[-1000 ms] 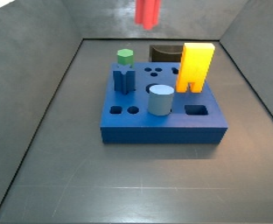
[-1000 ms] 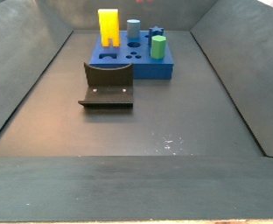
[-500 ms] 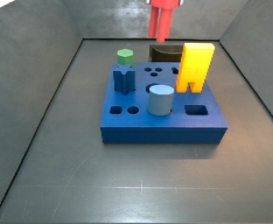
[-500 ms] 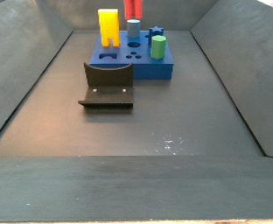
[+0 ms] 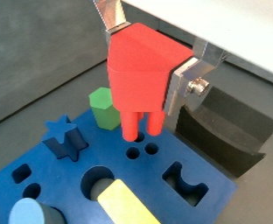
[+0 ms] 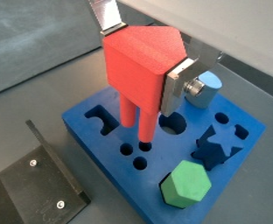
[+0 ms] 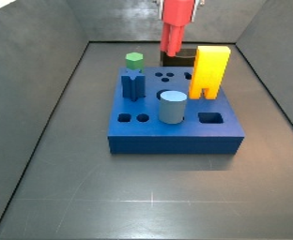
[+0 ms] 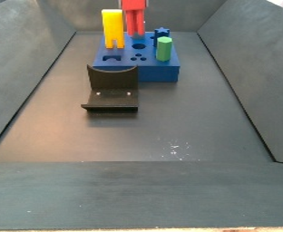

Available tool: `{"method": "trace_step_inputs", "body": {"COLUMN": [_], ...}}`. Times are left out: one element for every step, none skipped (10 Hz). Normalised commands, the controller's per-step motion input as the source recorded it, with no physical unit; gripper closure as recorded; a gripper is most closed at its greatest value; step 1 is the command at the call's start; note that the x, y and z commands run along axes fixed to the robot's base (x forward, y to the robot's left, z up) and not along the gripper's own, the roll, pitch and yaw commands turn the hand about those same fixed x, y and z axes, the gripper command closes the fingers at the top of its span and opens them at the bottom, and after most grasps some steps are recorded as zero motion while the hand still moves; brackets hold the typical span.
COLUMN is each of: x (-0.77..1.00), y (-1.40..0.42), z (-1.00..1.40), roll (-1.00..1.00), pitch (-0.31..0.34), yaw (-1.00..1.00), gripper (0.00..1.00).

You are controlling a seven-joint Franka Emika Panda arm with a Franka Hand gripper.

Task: Pick up the 3 prong object. Move up. Move to above the board. Insert the 3 prong object.
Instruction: Insert the 3 prong object.

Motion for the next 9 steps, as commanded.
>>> {"method": "trace_step_inputs", "body": {"x": [0.0,0.0,0.0,0.0,0.0,0.0,0.0,0.0,0.04], "y": [0.12,0.11,0.1,0.06,0.0,-0.01,0.0,0.0,0.02], "z": [-0.23,-0.23,-0.33,-0.43,-0.48,-0.56,-0.51,-0.31,-0.21], "roll": [-0.04,-0.06,-0.04,-0.02,0.0,0.03,0.05,0.11,0.18], "pitch": [-0.007,-0.013,-0.04,-0.071,-0.086,-0.113,-0.077,0.0,0.047], "yaw": [0.0,-0.01,-0.01,0.0,0.0,0.0,-0.05,-0.09,-0.13], "gripper": [1.0,1.0,1.0,1.0,1.0,1.0,1.0,1.0,1.0]}}
